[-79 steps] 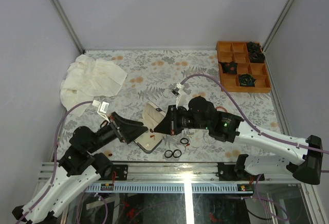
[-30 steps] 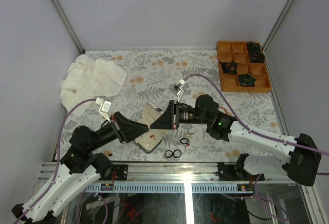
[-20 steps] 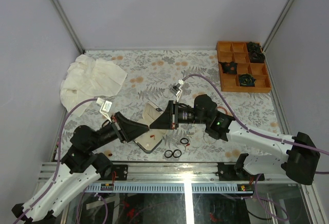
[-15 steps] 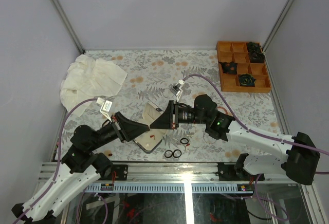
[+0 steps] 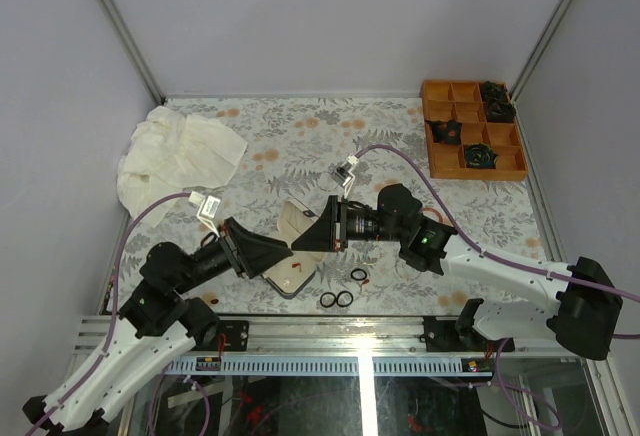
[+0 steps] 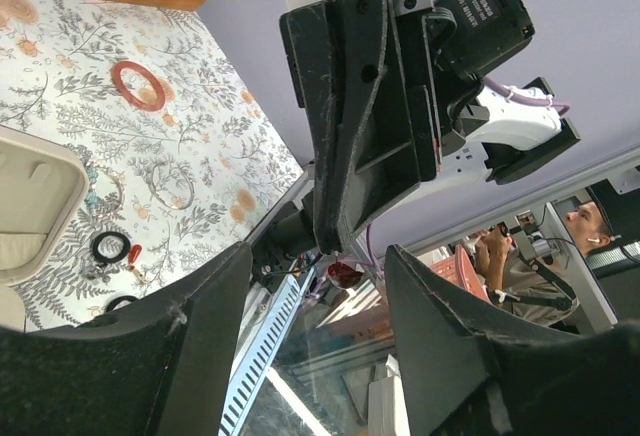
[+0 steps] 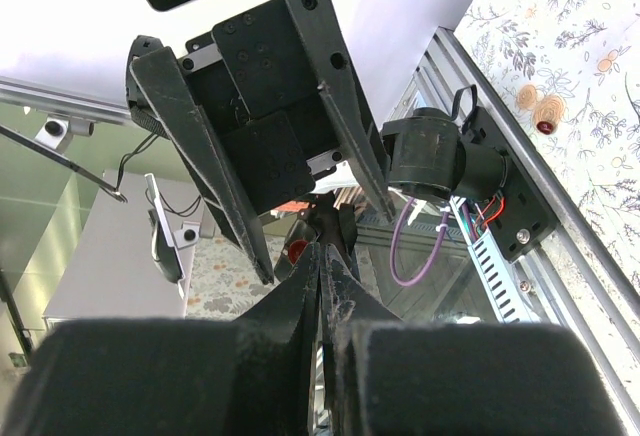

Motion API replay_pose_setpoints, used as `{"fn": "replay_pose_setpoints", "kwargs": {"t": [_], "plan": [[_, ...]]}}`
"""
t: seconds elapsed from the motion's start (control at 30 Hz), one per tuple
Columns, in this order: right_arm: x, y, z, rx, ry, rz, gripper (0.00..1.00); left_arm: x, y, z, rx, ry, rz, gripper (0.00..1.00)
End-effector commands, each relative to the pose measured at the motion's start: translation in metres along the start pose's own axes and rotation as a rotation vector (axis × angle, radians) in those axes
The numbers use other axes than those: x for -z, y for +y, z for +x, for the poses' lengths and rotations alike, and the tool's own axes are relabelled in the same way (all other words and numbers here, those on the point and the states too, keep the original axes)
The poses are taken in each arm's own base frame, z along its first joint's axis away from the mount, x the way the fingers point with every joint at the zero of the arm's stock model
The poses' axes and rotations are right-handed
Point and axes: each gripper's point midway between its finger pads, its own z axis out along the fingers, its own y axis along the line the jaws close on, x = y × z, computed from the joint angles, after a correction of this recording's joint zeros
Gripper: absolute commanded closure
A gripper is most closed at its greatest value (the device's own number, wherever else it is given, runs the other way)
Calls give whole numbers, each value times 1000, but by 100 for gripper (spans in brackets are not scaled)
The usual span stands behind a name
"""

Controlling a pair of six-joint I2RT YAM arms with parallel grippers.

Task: Organize the mixed jewelry
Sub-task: Place the jewelry in the jewelry box.

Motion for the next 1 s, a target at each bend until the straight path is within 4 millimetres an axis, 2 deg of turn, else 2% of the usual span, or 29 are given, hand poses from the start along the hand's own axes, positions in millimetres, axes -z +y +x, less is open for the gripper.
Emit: {"fn": "replay_pose_setpoints", "kwargs": {"t": [0.0,0.3,0.57,0.97], "plan": [[2,19,-6,29,-8,-59,100,5,-12,-11,-34,-35,14,44],[1,3,-21,-26,-96,7,100,6,-7,-17,-23,-76,-18,45],[-2,-14,-36,-112,-185,56,100,7,7,-23,-6,-138,-63,46],[-14,-17,-45,-162,-205,22,100,3,34,-26,5,-177,-165,50]]}}
